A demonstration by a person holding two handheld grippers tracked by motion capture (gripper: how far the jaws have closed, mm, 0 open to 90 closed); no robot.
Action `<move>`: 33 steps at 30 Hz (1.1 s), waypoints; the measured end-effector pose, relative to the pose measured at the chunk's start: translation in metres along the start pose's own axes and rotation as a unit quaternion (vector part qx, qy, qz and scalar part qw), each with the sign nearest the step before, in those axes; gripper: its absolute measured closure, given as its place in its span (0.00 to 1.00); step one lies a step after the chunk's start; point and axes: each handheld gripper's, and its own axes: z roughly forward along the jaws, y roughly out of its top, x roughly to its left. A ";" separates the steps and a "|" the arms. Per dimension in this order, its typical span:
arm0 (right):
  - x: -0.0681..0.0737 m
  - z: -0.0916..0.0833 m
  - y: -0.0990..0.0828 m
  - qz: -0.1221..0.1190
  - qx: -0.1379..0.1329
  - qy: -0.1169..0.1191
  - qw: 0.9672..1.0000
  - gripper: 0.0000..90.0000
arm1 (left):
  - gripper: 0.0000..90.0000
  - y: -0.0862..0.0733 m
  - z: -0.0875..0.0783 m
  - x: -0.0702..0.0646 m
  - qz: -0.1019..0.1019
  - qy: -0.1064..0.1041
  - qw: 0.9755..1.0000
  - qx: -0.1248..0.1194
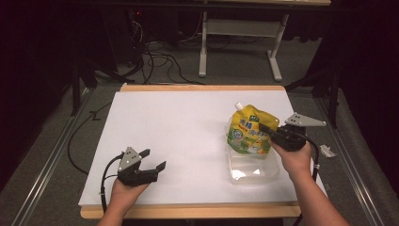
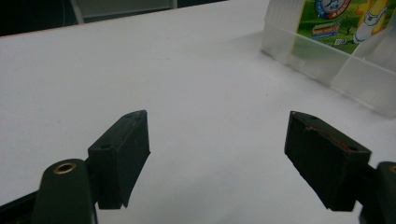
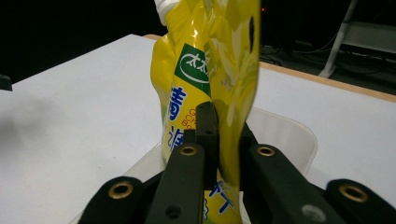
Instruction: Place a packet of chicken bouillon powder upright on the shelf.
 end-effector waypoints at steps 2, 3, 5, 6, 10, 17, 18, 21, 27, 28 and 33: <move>0.000 0.001 0.000 0.000 0.004 0.002 1.000 0.95 | 0.25 0.000 0.000 0.000 0.000 -0.001 1.000 0.000; 0.001 0.001 0.000 0.000 0.007 0.000 1.000 0.93 | 0.25 0.000 0.001 -0.001 0.000 -0.003 1.000 0.002; 0.001 0.001 0.001 -0.001 0.010 -0.002 1.000 0.86 | 0.25 0.000 0.002 -0.001 -0.003 -0.005 1.000 -0.001; 0.001 0.001 0.001 -0.001 0.010 -0.002 1.000 0.86 | 0.25 0.000 0.002 -0.001 -0.003 -0.005 1.000 -0.001; 0.002 0.000 0.002 0.014 0.008 -0.016 1.000 0.52 | 0.25 0.000 0.002 -0.002 0.000 -0.008 1.000 0.000; 0.009 -0.022 0.002 0.022 -0.010 -0.045 0.999 0.16 | 0.25 0.001 0.001 -0.006 0.002 -0.014 1.000 -0.003; 0.012 -0.028 0.001 0.022 -0.013 -0.045 0.999 0.15 | 0.25 0.002 0.000 -0.007 0.001 -0.016 1.000 -0.004; 0.022 -0.042 0.000 0.015 -0.019 -0.043 0.999 0.11 | 0.25 0.006 -0.002 -0.014 0.003 -0.025 1.000 -0.015; 0.055 -0.059 0.000 -0.015 -0.033 -0.017 0.999 0.07 | 0.24 0.011 -0.001 -0.028 0.025 -0.033 0.999 -0.013; 0.060 -0.059 0.001 -0.019 -0.034 -0.010 0.999 0.07 | 0.24 0.011 -0.001 -0.029 0.029 -0.034 0.999 -0.011; 0.109 -0.029 -0.001 -0.055 -0.008 0.054 0.997 0.05 | 0.23 0.010 0.001 -0.032 0.031 -0.034 0.999 -0.005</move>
